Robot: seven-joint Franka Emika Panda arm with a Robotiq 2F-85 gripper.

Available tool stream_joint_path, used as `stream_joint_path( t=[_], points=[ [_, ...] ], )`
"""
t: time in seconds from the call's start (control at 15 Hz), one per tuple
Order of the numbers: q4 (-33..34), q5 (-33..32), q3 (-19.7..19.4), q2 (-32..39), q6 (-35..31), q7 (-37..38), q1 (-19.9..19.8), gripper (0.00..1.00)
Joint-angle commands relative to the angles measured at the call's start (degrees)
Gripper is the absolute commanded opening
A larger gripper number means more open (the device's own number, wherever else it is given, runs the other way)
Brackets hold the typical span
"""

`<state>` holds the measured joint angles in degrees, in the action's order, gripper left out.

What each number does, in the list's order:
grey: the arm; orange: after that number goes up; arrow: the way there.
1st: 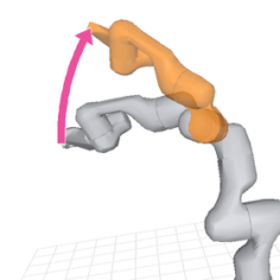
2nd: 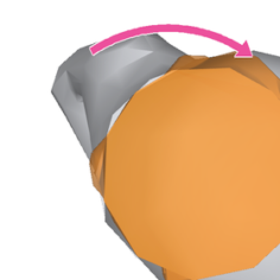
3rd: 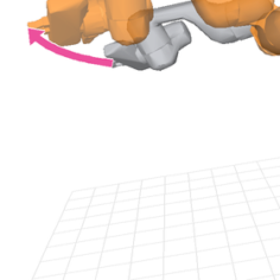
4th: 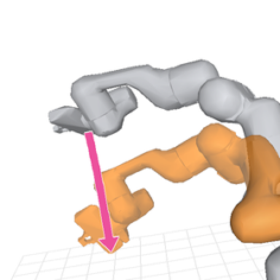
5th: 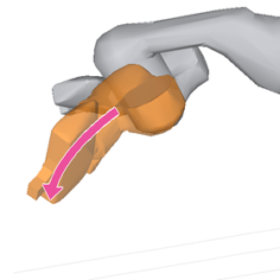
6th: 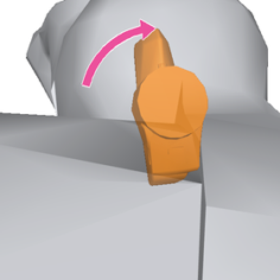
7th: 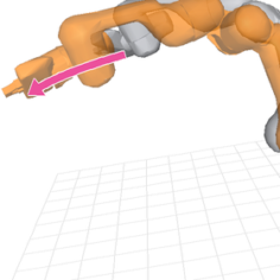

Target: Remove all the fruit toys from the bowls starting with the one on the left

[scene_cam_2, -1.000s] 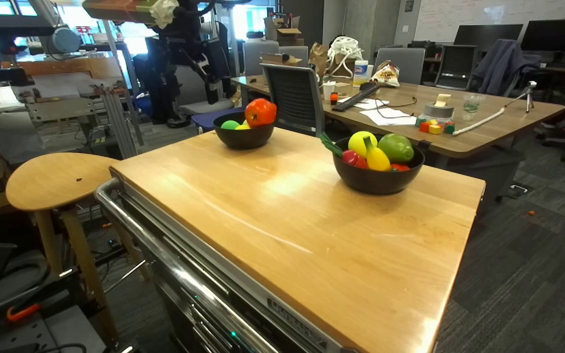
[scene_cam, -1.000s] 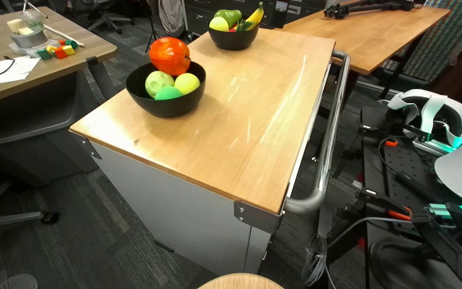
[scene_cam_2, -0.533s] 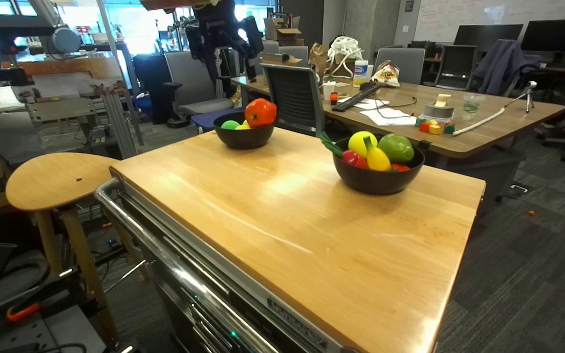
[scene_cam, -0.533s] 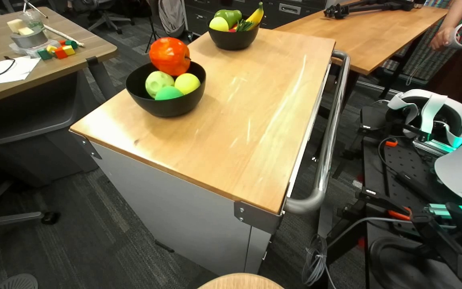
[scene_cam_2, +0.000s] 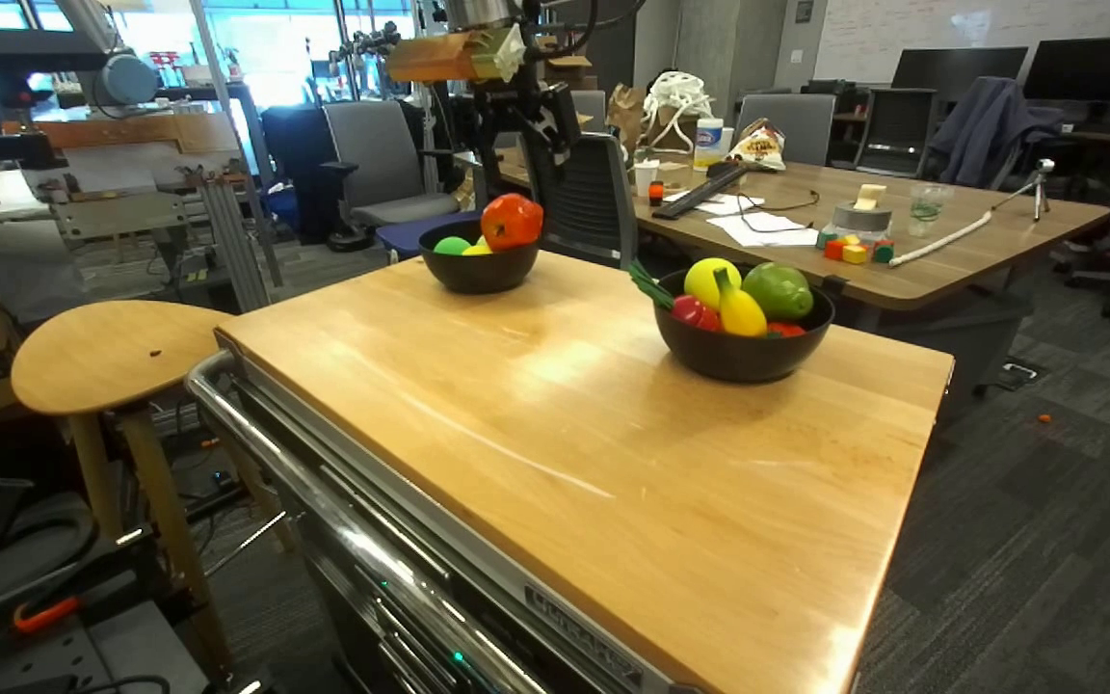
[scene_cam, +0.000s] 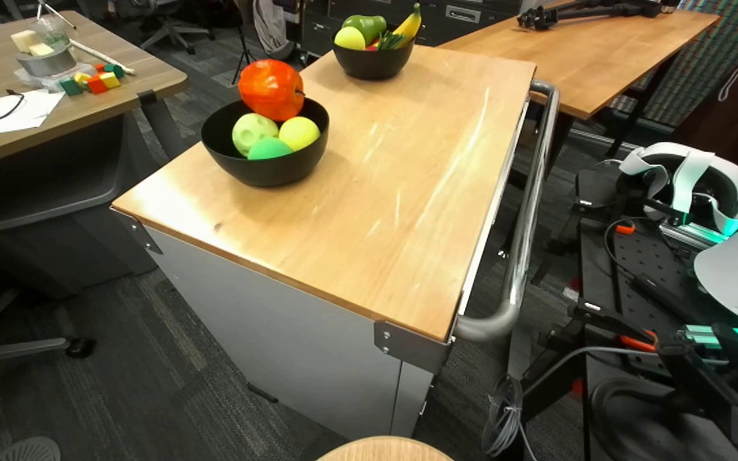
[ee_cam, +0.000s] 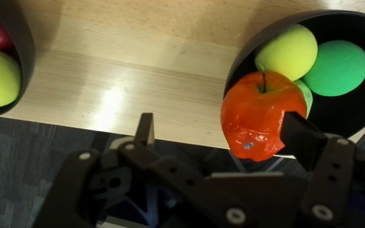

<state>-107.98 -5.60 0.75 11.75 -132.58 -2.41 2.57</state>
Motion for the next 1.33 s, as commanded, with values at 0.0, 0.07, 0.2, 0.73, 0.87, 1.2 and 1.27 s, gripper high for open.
stream_joint_path(
  t=[0.0, 0.07, 0.2, 0.73, 0.87, 1.2, 1.27],
  points=[
    [0.3, 0.0, 0.2, 0.0, 0.2, 0.1, -0.2, 1.00],
    [0.3, 0.9, 0.4, 0.3, -0.3, 0.0, -0.3, 1.00],
    [1.4, 2.6, 0.7, 2.1, -0.3, 0.4, -0.3, 1.00],
    [4.1, 1.8, 0.7, 8.5, -5.8, 2.7, 0.9, 1.00],
    [4.2, 2.6, 1.2, 8.7, -5.5, 2.3, 0.9, 1.00],
    [2.1, 7.0, 3.5, 5.1, -2.0, -1.5, -0.2, 1.00],
    [1.4, 8.9, 4.3, 3.8, -1.5, -3.2, -0.6, 1.00]
  ],
)
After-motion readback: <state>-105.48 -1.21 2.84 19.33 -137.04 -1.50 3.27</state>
